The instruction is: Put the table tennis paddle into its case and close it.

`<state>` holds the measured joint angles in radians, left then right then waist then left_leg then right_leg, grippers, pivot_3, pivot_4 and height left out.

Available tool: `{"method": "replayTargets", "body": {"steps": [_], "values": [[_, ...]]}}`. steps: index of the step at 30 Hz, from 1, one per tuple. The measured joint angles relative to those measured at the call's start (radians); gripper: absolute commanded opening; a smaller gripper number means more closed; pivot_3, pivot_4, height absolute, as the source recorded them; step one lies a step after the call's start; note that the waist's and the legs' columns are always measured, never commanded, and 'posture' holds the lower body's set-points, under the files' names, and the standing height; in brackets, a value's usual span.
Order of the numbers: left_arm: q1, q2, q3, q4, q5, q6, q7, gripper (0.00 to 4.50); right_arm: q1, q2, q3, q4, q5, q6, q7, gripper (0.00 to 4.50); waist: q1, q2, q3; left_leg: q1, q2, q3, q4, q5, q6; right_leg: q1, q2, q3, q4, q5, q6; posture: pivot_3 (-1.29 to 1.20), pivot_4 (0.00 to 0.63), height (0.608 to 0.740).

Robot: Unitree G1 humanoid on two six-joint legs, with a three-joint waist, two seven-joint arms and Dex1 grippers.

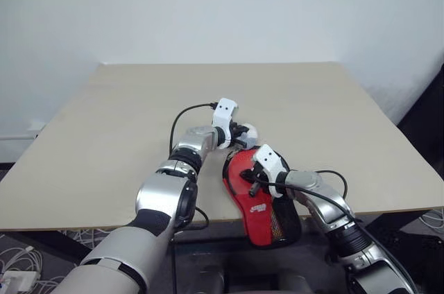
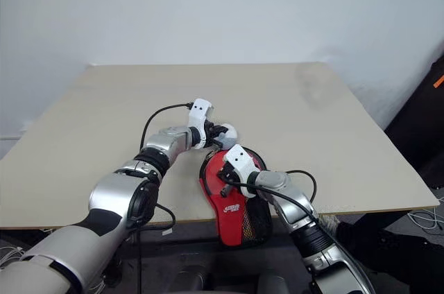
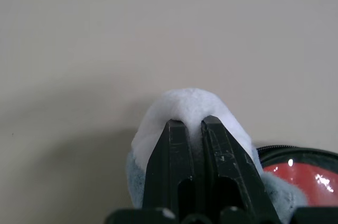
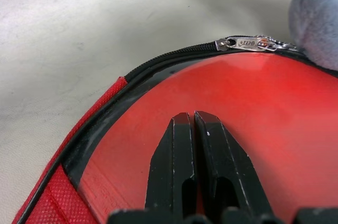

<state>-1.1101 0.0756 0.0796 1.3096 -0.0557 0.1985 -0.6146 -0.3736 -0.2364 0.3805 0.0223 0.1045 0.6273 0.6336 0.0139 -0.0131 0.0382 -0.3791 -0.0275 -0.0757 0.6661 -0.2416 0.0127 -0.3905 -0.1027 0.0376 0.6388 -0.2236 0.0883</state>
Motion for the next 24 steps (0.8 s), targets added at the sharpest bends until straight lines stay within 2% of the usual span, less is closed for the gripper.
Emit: {"method": "replayTargets", "body": {"steps": [12, 20, 24], "values": [[-0.083, 0.057, 0.079, 0.027, -0.003, -0.018, 0.062, 0.04, 0.013, 0.005, 0.002, -0.015, -0.001, 0.001, -0.012, 0.16, -0.004, 0.0, 0.0, -0.001, 0.0, 0.0, 0.0, 0.0, 0.0, -0.001, 0.0, 0.0, 0.0, 0.0, 0.0, 0.0, 0.0, 0.698], [-0.083, -0.046, 0.106, 0.037, -0.002, -0.036, 0.099, 0.04, 0.026, 0.007, 0.004, -0.028, -0.001, 0.004, -0.023, 0.16, -0.005, 0.0, 0.001, -0.001, 0.0, 0.0, 0.0, 0.0, 0.0, -0.002, 0.0, 0.0, 0.0, 0.0, 0.0, 0.0, 0.0, 0.698], [-0.079, -0.092, 0.085, 0.036, 0.005, -0.037, 0.038, 0.04, 0.029, 0.006, 0.004, -0.033, -0.001, 0.007, -0.026, 0.16, -0.005, 0.0, 0.001, -0.001, 0.0, 0.001, -0.001, 0.0, 0.0, -0.002, 0.0, 0.0, 0.0, 0.0, 0.0, 0.0, 0.0, 0.698]]}}
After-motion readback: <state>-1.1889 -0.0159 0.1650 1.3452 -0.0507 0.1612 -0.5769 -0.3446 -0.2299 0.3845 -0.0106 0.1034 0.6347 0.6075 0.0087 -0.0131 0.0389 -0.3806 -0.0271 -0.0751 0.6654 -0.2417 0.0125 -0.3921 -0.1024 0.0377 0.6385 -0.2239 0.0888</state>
